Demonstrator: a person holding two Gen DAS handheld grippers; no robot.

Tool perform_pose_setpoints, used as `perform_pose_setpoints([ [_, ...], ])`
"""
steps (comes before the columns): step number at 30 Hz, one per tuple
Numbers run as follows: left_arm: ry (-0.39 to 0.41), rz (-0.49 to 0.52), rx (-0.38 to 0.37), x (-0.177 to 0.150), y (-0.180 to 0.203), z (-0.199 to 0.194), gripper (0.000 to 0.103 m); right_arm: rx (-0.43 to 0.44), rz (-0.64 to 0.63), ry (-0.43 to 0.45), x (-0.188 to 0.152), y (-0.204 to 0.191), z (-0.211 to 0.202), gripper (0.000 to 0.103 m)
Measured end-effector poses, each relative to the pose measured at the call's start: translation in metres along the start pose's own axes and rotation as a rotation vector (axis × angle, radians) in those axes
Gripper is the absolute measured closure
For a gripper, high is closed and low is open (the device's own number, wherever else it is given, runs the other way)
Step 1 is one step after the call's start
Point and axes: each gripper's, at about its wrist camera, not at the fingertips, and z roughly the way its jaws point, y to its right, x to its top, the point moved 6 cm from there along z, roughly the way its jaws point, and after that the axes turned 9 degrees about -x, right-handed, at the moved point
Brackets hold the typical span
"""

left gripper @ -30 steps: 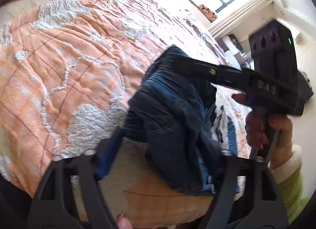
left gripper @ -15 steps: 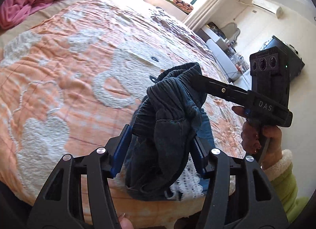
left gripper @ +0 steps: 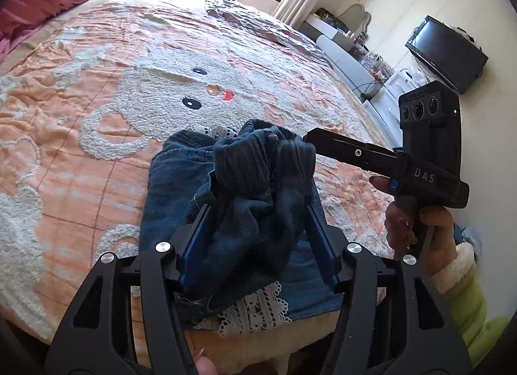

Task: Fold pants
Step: 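Fold the waistband over toward the lace hem with the right gripper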

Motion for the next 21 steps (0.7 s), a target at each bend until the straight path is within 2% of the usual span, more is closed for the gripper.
perform_pose_setpoints([
  [5, -0.053, 0.021, -0.017, -0.016, 0.013, 0.014, 0.046, -0.032, 0.056, -0.015, -0.013, 0.013, -0.01, 0.038],
  [13, -0.118, 0.112, -0.046, -0.042, 0.034, 0.026, 0.037, -0.104, 0.076, -0.088, -0.026, 0.016, -0.003, 0.035],
  [16, -0.124, 0.142, -0.085, -0.046, 0.039, 0.019, 0.035, -0.199, 0.049, -0.116, -0.029, 0.018, 0.003, 0.035],
  [18, -0.122, 0.155, -0.111, -0.047, 0.039, 0.008, 0.032, -0.217, 0.062, -0.133, -0.032, 0.02, 0.004, 0.035],
  [21, -0.089, 0.134, -0.116, -0.04, 0.03, -0.014, 0.025, -0.218, 0.055, -0.097, -0.032, 0.016, -0.01, 0.035],
])
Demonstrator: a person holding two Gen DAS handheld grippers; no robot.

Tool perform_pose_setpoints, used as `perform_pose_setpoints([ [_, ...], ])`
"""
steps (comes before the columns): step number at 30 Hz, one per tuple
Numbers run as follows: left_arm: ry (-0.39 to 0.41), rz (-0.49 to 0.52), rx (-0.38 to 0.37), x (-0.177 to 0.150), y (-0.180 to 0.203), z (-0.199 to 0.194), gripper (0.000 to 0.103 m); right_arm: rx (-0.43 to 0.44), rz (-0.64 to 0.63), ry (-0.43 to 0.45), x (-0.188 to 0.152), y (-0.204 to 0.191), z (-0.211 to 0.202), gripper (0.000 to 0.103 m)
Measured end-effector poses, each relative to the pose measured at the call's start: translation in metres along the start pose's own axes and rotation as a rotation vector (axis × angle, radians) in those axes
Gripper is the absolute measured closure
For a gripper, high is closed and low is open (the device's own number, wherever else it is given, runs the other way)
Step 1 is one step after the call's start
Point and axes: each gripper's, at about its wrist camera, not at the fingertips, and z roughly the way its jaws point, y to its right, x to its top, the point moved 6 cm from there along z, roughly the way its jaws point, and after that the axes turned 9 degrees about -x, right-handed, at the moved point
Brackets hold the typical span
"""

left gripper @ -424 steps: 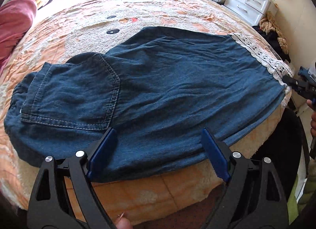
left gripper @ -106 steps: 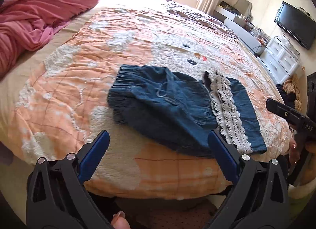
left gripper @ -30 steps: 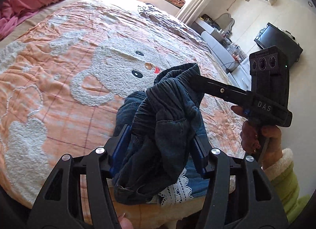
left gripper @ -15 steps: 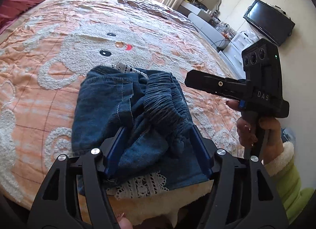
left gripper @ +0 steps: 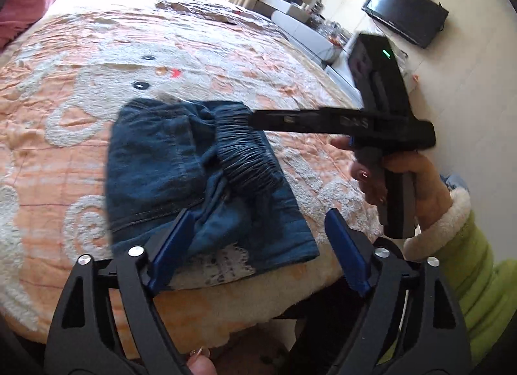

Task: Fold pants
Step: 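Fold the waistband over toward the lace hem with the right gripper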

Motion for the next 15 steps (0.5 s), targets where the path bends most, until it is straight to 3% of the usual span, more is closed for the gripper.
perform_pose_setpoints([
  [2, 0.037, -0.019, 0.016, 0.007, -0.01, -0.017, 0.022, 0.028, -0.013, 0.036, -0.001, -0.007, -0.015, 0.035],
  [6, 0.093, -0.059, 0.125, 0.032, -0.041, -0.043, 0.015, 0.05, -0.099, 0.092, -0.009, -0.031, -0.037, 0.035],
  [10, 0.094, -0.058, 0.21, 0.055, -0.063, -0.047, 0.01, 0.051, -0.199, 0.11, -0.027, -0.059, -0.046, 0.035],
  [15, 0.054, -0.059, 0.204, 0.075, -0.078, -0.033, 0.01, 0.009, -0.293, 0.107, -0.038, -0.081, -0.043, 0.035],
])
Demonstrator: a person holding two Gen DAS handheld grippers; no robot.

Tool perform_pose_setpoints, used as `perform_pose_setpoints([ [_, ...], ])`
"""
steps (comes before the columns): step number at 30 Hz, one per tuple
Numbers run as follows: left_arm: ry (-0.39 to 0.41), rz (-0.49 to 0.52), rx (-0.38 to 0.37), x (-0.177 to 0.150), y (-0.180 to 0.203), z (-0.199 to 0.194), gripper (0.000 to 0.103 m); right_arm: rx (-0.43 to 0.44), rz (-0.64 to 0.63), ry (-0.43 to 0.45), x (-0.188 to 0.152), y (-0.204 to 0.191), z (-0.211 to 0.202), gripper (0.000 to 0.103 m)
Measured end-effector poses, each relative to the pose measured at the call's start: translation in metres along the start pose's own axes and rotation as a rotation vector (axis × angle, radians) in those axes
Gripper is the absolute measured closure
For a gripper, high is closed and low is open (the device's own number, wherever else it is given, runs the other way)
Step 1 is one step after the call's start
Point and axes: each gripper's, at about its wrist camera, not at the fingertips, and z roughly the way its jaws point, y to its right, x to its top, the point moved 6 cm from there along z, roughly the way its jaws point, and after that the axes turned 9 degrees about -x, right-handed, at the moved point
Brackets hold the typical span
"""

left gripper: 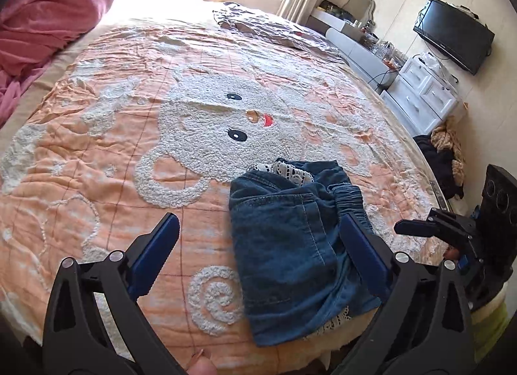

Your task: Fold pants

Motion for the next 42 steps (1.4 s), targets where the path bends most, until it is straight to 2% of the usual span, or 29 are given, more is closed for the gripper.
perform_pose_setpoints([
  [3, -0.022, -0.001, -0.037, 0.01, 0.001, 0.013, 0.013, -0.02, -0.034, -0.043, 0.001, -0.004, 0.012, 0.043],
  [4, -0.039, -0.001, -0.049, 0.012, 0.001, 0.019, 0.018, -0.025, -0.037, -0.064, 0.0, -0.005, 0.016, 0.045],
  [5, -0.056, -0.014, -0.062, 0.014, 0.0, 0.026, 0.031, -0.029, -0.041, -0.083, 0.0, -0.004, 0.022, 0.047],
  [7, -0.097, -0.037, -0.088, 0.015, -0.001, 0.041, 0.038, -0.027, -0.028, -0.124, -0.002, -0.002, 0.033, 0.051],
  [9, -0.13, -0.049, -0.095, 0.015, -0.003, 0.055, 0.041, -0.016, 0.002, -0.138, -0.004, 0.002, 0.043, 0.062],
  [10, -0.147, -0.05, -0.1, 0.014, -0.003, 0.062, 0.041, 0.001, 0.021, -0.144, -0.006, 0.004, 0.048, 0.078],
  [11, -0.159, -0.053, -0.106, 0.014, -0.003, 0.069, 0.041, 0.016, 0.038, -0.149, -0.009, 0.006, 0.05, 0.089],
  [15, -0.197, -0.069, -0.1, 0.016, -0.008, 0.092, 0.041, 0.074, 0.097, -0.118, -0.02, 0.014, 0.038, 0.089],
  [20, -0.206, -0.061, -0.065, 0.019, -0.016, 0.111, 0.041, 0.072, 0.14, -0.058, -0.044, 0.027, 0.007, 0.09],
  [27, -0.192, -0.013, -0.024, 0.014, -0.016, 0.117, 0.041, 0.023, 0.13, -0.094, -0.069, 0.024, 0.027, 0.09],
  [34, -0.135, 0.05, 0.008, 0.015, -0.01, 0.106, 0.041, -0.054, 0.125, -0.07, -0.071, 0.015, 0.025, 0.087],
  [39, -0.101, 0.115, 0.024, 0.017, -0.001, 0.095, 0.038, -0.139, 0.071, 0.025, -0.058, 0.001, -0.007, 0.08],
  [41, -0.095, 0.128, 0.024, 0.017, 0.002, 0.091, 0.036, -0.164, 0.014, 0.072, -0.051, -0.01, -0.018, 0.066],
  [42, -0.092, 0.133, 0.026, 0.017, 0.003, 0.089, 0.036, -0.176, -0.023, 0.091, -0.047, -0.016, -0.022, 0.064],
])
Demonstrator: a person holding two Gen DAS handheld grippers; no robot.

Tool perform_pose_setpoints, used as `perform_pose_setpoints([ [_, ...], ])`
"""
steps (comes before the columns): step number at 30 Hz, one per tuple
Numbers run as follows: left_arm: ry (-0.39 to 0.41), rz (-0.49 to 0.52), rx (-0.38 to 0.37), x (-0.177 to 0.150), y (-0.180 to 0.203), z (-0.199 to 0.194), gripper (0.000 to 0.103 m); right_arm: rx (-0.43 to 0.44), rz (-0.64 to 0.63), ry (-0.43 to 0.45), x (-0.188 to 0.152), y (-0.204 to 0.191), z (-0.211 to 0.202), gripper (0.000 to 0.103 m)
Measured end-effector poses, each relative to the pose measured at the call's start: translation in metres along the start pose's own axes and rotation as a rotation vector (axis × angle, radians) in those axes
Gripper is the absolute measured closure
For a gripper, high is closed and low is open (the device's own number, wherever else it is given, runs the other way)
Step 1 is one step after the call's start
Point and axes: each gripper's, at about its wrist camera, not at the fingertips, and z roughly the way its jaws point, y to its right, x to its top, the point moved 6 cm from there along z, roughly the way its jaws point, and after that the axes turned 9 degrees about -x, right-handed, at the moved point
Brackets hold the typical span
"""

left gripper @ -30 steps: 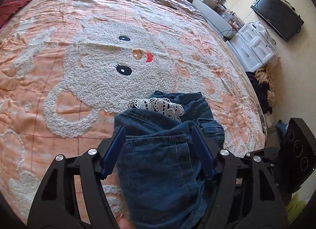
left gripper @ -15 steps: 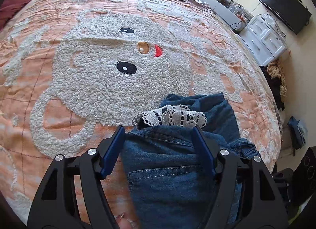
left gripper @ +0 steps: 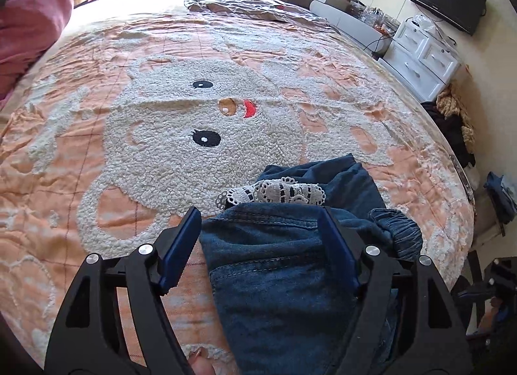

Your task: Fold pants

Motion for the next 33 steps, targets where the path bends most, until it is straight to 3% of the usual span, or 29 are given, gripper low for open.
perform_pose_setpoints([
  [4, 0.006, 0.022, -0.01, -0.001, 0.006, -0.007, 0.035, 0.014, -0.172, 0.038, 0.013, -0.034, 0.003, 0.063],
  [15, -0.001, 0.039, -0.021, -0.009, 0.008, -0.015, 0.034, -0.042, -0.437, -0.045, 0.019, -0.082, 0.065, 0.063],
  [16, -0.001, 0.039, -0.023, -0.009, 0.008, -0.014, 0.034, -0.047, -0.452, -0.051, 0.019, -0.083, 0.07, 0.067],
  [17, -0.001, 0.038, -0.022, -0.009, 0.008, -0.013, 0.034, -0.042, -0.461, -0.056, 0.019, -0.085, 0.076, 0.082],
  [18, -0.004, 0.037, -0.021, -0.01, 0.008, -0.011, 0.034, -0.022, -0.462, -0.073, 0.018, -0.088, 0.08, 0.092],
  [20, -0.007, 0.038, -0.021, -0.011, 0.007, -0.009, 0.034, 0.023, -0.449, -0.103, 0.013, -0.09, 0.084, 0.098],
  [30, -0.016, 0.04, -0.008, -0.014, 0.003, 0.001, 0.034, 0.07, -0.329, -0.129, -0.013, -0.08, 0.086, 0.098],
  [33, -0.011, 0.035, -0.007, -0.016, 0.002, -0.001, 0.033, 0.103, -0.225, -0.124, -0.008, -0.07, 0.072, 0.085],
])
